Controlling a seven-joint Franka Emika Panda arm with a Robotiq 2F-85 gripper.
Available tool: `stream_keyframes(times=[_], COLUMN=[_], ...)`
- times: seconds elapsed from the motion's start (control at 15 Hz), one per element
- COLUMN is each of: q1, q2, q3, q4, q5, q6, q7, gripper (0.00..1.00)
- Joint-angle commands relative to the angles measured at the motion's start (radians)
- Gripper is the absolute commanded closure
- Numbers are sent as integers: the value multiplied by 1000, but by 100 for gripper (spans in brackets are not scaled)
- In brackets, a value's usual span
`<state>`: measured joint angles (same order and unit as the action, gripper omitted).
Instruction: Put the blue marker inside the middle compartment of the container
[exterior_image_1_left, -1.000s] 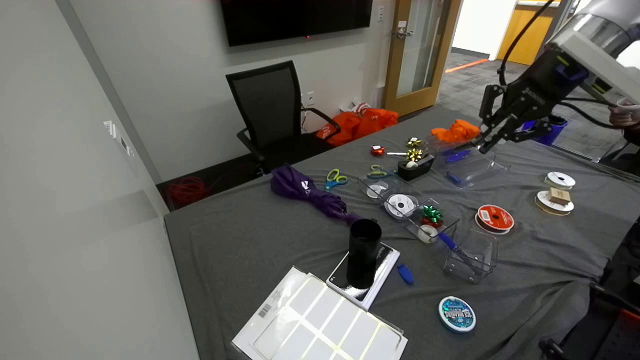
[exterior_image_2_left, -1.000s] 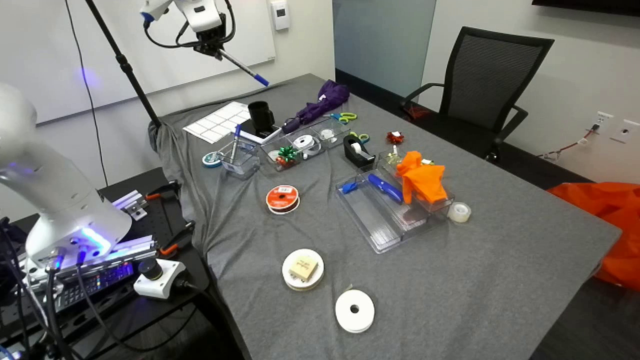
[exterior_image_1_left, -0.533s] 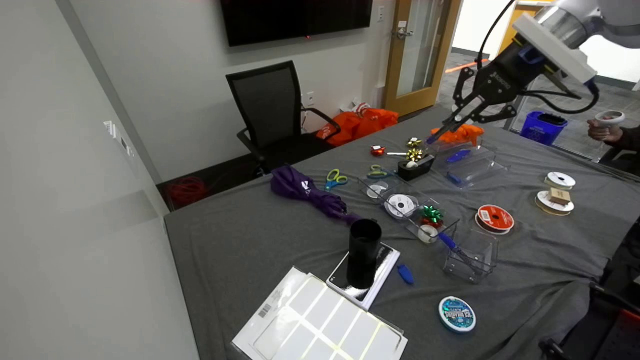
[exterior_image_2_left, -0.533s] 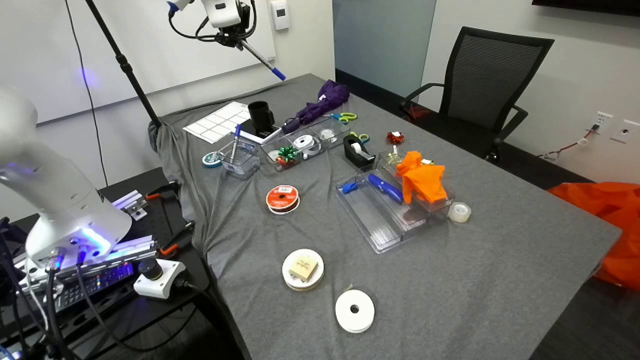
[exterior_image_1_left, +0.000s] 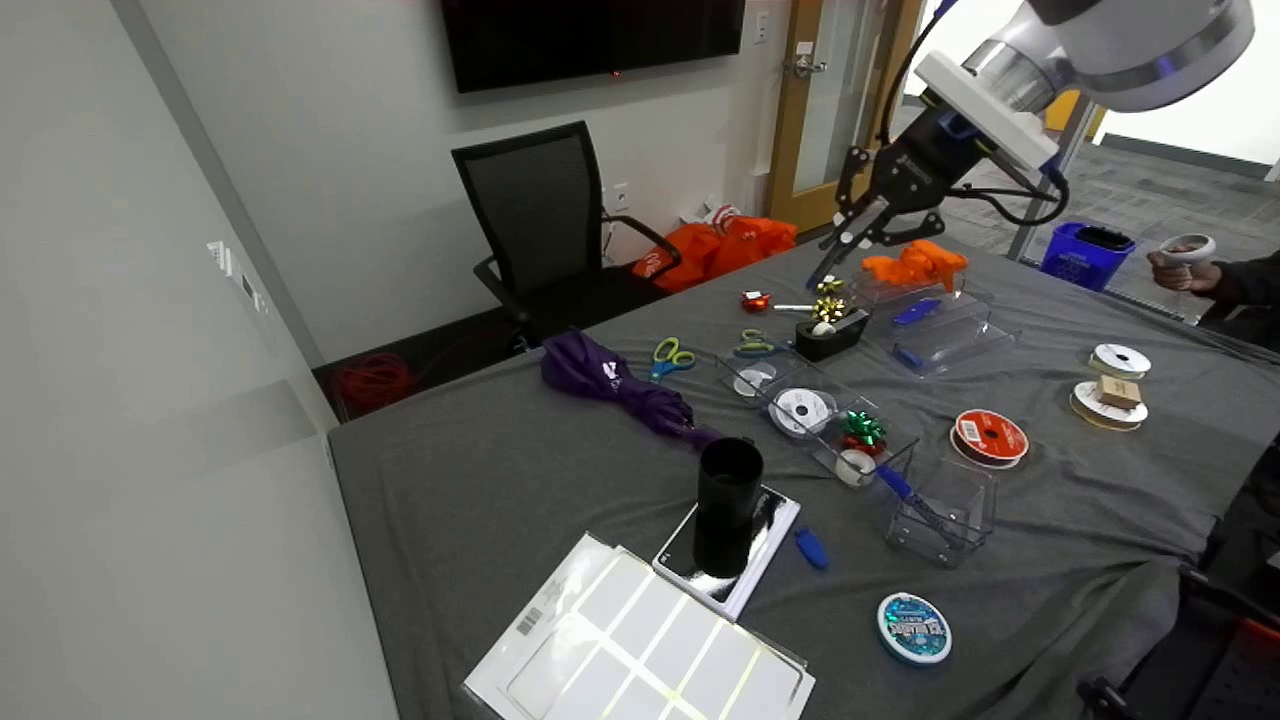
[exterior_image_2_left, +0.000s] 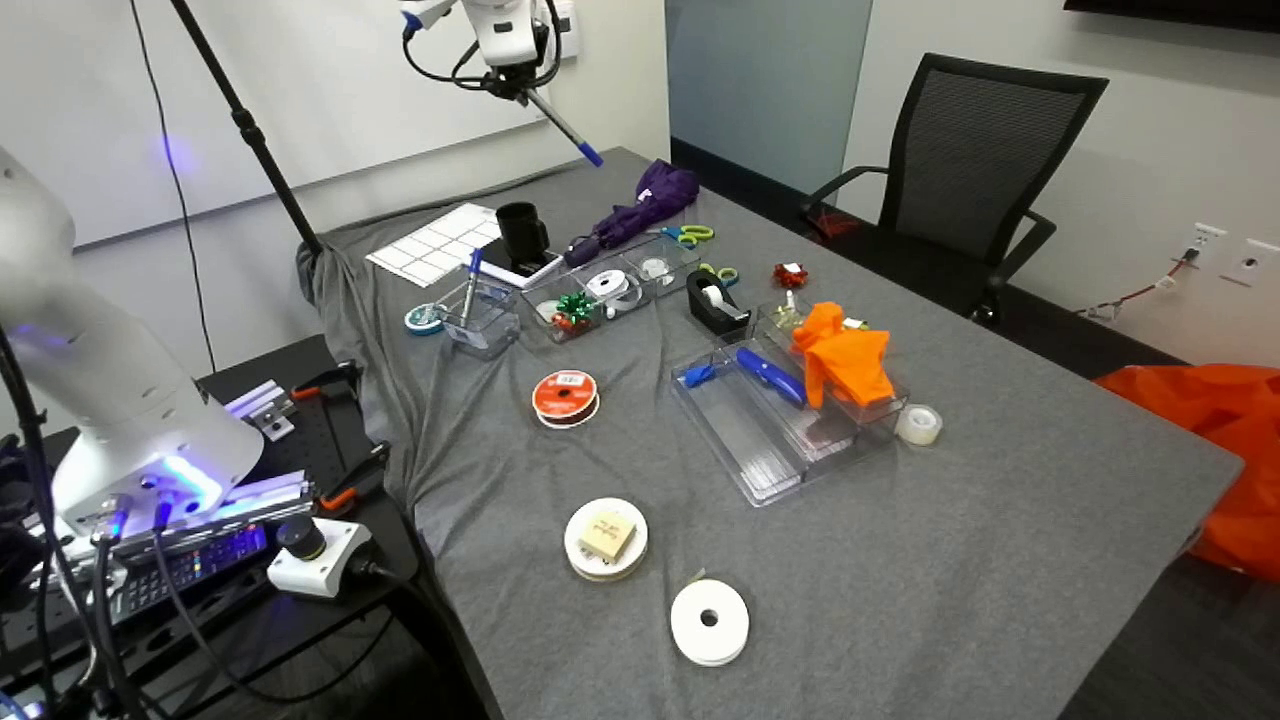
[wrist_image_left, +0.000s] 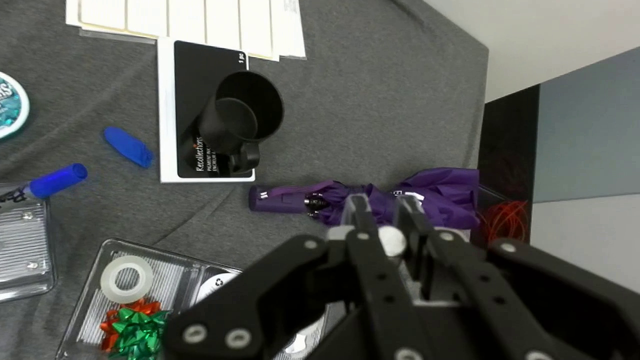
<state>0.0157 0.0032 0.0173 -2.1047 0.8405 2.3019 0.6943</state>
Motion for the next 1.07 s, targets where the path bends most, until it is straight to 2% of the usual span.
stream_keyframes(times=[0.0,0.07,0.13,0.4,0.47,0.8,1.0], q1=[1,2,2,2,2,20,41], q2=[90,51,65,64,63,178,255], q3=[-3,-3,-3,-3,-3,1,-1], q4=[91,50,61,60,60,103,114], q5=[-11,-5,-5,-5,-5,-90,-155], q6=[11,7,7,7,6,47,110], q7=[39,23,24,24,24,116,170], gripper=[96,96,82,82,96,96,96])
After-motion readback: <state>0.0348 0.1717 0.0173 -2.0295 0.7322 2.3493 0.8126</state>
